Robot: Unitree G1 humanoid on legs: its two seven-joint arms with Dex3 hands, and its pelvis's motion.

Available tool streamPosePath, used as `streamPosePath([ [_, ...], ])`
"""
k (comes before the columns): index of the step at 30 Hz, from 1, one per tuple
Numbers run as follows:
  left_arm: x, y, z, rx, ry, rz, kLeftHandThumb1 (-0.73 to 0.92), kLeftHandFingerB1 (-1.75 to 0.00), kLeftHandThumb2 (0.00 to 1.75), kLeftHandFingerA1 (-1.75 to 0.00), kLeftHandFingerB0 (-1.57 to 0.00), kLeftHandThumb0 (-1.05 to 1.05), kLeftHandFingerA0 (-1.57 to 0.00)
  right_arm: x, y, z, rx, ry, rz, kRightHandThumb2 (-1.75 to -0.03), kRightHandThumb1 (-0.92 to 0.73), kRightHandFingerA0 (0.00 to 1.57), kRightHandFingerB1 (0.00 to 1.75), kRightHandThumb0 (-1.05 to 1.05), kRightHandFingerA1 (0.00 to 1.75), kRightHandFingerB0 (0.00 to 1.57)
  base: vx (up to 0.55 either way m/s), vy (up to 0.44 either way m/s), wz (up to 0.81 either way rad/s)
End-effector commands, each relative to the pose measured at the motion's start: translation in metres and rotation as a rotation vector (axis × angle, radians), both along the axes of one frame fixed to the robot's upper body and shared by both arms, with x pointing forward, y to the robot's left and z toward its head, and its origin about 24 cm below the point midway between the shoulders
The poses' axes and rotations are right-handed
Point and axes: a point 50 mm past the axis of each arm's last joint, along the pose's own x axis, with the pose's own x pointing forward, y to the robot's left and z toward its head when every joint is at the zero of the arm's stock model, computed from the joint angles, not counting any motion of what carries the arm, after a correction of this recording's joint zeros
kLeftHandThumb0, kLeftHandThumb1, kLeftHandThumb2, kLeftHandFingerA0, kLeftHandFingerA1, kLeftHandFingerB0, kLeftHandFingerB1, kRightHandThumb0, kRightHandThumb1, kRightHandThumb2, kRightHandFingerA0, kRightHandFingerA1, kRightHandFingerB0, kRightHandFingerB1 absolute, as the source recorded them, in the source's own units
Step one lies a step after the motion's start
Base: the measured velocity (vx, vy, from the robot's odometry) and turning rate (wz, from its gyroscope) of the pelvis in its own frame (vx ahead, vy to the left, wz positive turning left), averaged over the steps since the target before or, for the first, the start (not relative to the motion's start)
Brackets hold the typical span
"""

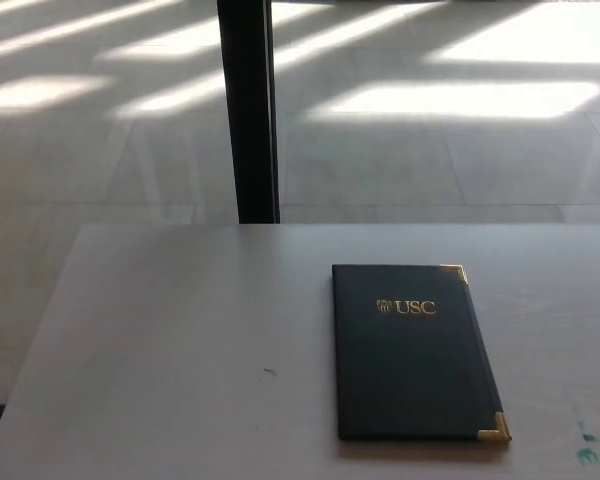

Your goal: The robot uses its left hand to push the cover of the diary kept in the middle of the desk to close it

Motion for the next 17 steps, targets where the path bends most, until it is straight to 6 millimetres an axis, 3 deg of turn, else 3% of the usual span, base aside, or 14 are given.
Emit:
streamPosePath([
  [1, -0.074, 0.058, -0.043, -0.164, -0.043, 0.486, 0.9, -0.49, 0.73, -1.63, -0.33, -0.77, -0.95, -0.033, -0.017, -0.015, 0.147, -0.05, -0.307, -1.15, -0.79, 0.53, 0.57, -0.94, 0.87, 0.18, 0.0, 0.0, 0.0],
  [2, -0.075, 0.058, -0.045, -0.157, -0.029, 0.481, 0.89, -0.51, 0.74, -1.65, -0.39, -0.81, -0.98, -0.035, -0.017, -0.018, 0.148, -0.029, -0.296, -0.73, -0.92, 0.55, 0.54, -0.92, 0.94, 0.24, 0.0, 0.0, 0.0],
  [3, -0.075, 0.058, -0.046, -0.14, -0.004, 0.473, 0.71, -0.68, 1.16, -1.45, -0.51, -0.68, -1.29, -0.036, -0.017, -0.019, 0.158, -0.028, -0.295, -0.72, -0.92, 0.52, 0.56, -0.94, 0.92, 0.24, 0.0, 0.0, 0.0],
  [4, -0.076, 0.059, -0.046, -0.144, 0.004, 0.473, 0.87, -0.53, 0.73, -1.57, -0.46, -0.8, -1.06, -0.036, -0.016, -0.02, 0.164, -0.028, -0.281, -0.72, -0.92, 0.52, 0.59, -0.93, 0.89, 0.29, 0.0, 0.0, 0.0],
  [6, -0.077, 0.059, -0.048, -0.147, 0.011, 0.478, 0.87, -0.53, 0.73, -1.57, -0.46, -0.8, -1.06, -0.036, -0.015, -0.02, 0.166, -0.024, -0.276, -0.72, -0.92, 0.52, 0.59, -0.93, 0.89, 0.29, 0.0, 0.0, 0.0],
  [7, -0.079, 0.061, -0.051, -0.156, 0.015, 0.49, 0.69, -0.79, 1.15, -1.42, -0.68, -0.66, -1.3, -0.036, -0.014, -0.02, 0.178, -0.032, -0.278, -0.7, -0.92, 0.54, 0.64, -0.94, 0.92, 0.31, 0.0, 0.0, 0.0],
  [8, -0.08, 0.062, -0.052, -0.17, 0.006, 0.501, 0.69, -0.79, 1.15, -1.42, -0.68, -0.66, -1.3, -0.036, -0.014, -0.02, 0.188, -0.034, -0.281, -0.7, -0.92, 0.54, 0.64, -0.94, 0.92, 0.31, 0.0, 0.0, 0.0],
  [9, -0.081, 0.062, -0.053, -0.181, -0.003, 0.509, 0.89, -0.92, 0.75, -1.66, -0.74, -0.8, -1.06, -0.036, -0.014, -0.02, 0.186, -0.03, -0.285, -0.69, -0.92, 0.52, 0.6, -0.94, 0.88, 0.28, 0.0, 0.0, 0.0],
  [10, -0.082, 0.063, -0.055, -0.192, -0.011, 0.517, 0.71, -0.9, 1.13, -1.43, -0.73, -0.73, -1.24, -0.036, -0.014, -0.019, 0.185, -0.029, -0.281, -0.7, -0.92, 0.51, 0.59, -0.94, 0.88, 0.26, 0.0, 0.0, 0.0],
  [11, -0.083, 0.063, -0.055, -0.194, -0.013, 0.521, 0.71, -0.9, 1.13, -1.43, -0.73, -0.73, -1.24, -0.036, -0.014, -0.019, 0.185, -0.029, -0.279, -0.7, -0.92, 0.51, 0.59, -0.94, 0.88, 0.26, 0.0, 0.0, 0.0],
  [12, -0.084, 0.062, -0.057, -0.193, -0.011, 0.519, 0.92, -0.9, 0.74, -1.73, -0.75, -0.78, -0.99, -0.036, -0.014, -0.02, 0.184, -0.031, -0.271, -1.15, -0.72, 0.5, 0.61, -0.9, 0.83, 0.24, 0.0, 0.0, 0.0],
  [13, -0.085, 0.062, -0.06, -0.191, -0.007, 0.515, 0.92, -0.9, 0.74, -1.73, -0.75, -0.78, -0.99, -0.037, -0.014, -0.02, 0.183, -0.034, -0.259, -1.15, -0.72, 0.5, 0.61, -0.9, 0.83, 0.24, 0.0, 0.0, 0.0],
  [14, -0.086, 0.062, -0.061, -0.19, 0.008, 0.512, 0.92, -1.21, 0.75, -1.74, -0.7, -0.78, -0.96, -0.036, -0.014, -0.02, 0.187, -0.03, -0.261, -0.7, -0.92, 0.49, 0.56, -0.95, 0.89, 0.27, 0.0, 0.0, 0.0],
  [17, -0.085, 0.061, -0.062, -0.18, 0.024, 0.494, 0.89, -1.03, 0.77, -1.74, -0.64, -0.81, -0.97, -0.036, -0.014, -0.02, 0.176, -0.026, -0.242, -1.14, -0.72, 0.49, 0.61, -0.89, 0.82, 0.25, 0.0, 0.0, 0.0],
])
